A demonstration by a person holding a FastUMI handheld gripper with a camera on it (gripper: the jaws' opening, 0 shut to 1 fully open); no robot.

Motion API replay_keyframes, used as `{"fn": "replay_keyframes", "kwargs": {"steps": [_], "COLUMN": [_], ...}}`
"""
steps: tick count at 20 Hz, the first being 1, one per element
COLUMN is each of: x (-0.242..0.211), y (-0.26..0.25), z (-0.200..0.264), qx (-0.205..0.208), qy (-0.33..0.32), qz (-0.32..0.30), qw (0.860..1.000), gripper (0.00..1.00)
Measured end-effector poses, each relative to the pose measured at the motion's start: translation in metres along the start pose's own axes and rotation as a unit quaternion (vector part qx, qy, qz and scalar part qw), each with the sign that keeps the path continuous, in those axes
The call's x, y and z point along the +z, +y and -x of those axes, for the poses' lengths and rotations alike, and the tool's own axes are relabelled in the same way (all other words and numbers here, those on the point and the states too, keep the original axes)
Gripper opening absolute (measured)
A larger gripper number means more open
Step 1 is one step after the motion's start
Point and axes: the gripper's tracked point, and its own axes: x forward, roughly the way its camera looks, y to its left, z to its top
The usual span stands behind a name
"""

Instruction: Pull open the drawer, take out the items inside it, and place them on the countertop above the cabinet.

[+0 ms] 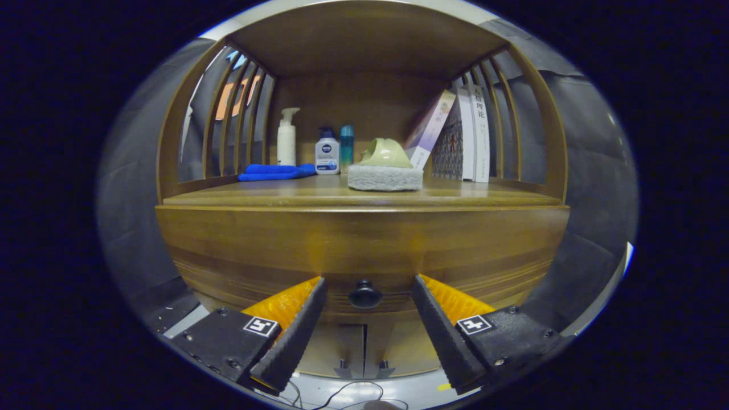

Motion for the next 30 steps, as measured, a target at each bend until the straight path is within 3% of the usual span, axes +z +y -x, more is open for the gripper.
{"fn": "replay_keyframes", "kwargs": {"steps": [8, 21, 30], "x": [0.016, 0.119, 0.166], "y": [-0.017, -0.028, -0.042], "z": [0.014, 0.161, 0.214], "qx": [-0.010, 0.003, 0.008], "qy": [-0.020, -0.101, -0.119], "qz": [-0.002, -0.016, -0.024], "qw": [1.000, 0.995, 0.993], "gripper": [0.99, 0.99, 0.99]}}
